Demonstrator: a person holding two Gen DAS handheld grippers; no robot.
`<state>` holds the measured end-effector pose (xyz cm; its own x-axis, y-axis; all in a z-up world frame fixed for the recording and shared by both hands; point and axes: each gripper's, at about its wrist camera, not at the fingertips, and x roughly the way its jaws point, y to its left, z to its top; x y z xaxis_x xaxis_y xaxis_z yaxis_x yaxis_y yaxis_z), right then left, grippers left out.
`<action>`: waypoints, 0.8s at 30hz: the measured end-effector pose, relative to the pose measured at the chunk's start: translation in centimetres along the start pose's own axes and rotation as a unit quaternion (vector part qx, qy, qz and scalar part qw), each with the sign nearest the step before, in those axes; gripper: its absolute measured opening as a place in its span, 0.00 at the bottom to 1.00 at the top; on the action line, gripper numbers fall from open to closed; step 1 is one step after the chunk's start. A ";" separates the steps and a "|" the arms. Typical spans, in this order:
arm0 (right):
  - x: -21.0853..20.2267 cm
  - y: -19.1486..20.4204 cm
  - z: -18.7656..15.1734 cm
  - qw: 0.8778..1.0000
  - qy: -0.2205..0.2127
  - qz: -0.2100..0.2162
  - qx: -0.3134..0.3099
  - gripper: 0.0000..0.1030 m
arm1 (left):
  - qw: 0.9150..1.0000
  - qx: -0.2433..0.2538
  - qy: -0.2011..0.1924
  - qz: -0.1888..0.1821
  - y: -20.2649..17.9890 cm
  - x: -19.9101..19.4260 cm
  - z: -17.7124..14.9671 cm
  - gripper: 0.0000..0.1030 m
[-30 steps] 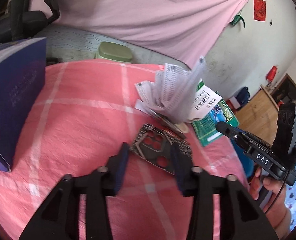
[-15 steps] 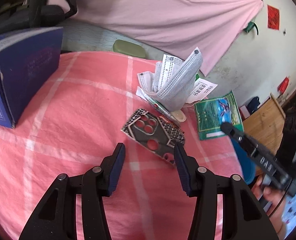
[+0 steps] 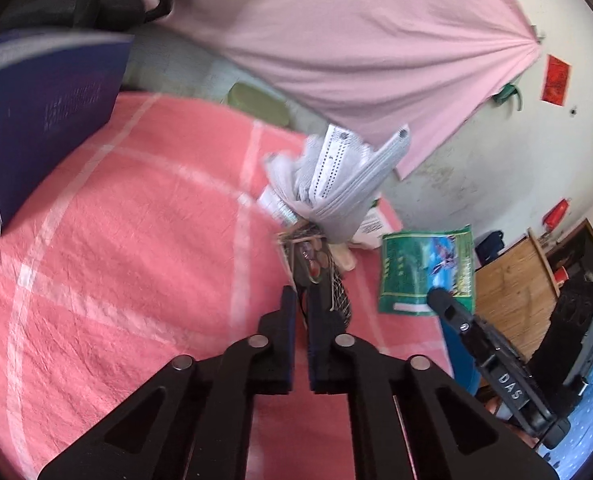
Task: Collect trash
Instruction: 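Lift the phone case and green packet off the table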
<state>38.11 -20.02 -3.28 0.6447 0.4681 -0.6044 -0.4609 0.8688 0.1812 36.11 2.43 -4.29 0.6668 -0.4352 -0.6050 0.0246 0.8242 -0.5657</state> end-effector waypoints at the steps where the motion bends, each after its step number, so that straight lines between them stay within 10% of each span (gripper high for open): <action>1: -0.2 0.1 -0.1 1.000 -0.005 -0.001 0.000 0.28 | 1.000 0.011 -0.005 0.000 -0.4 -0.3 0.0 0.01; 16: -7.3 1.5 -0.8 0.990 -0.142 -0.015 -0.018 0.26 | 0.984 0.112 -0.133 0.027 -5.9 -5.0 -3.2 0.00; 24: -13.0 2.1 -0.9 0.962 -0.269 -0.047 -0.030 0.26 | 0.950 0.196 -0.240 0.021 -12.1 -8.7 -3.9 0.00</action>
<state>28.24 -24.39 4.24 0.8997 0.4185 -0.1245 -0.4095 0.9077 0.0916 27.16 -5.15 5.62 0.9343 -0.2605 -0.2434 0.2030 0.9499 -0.2377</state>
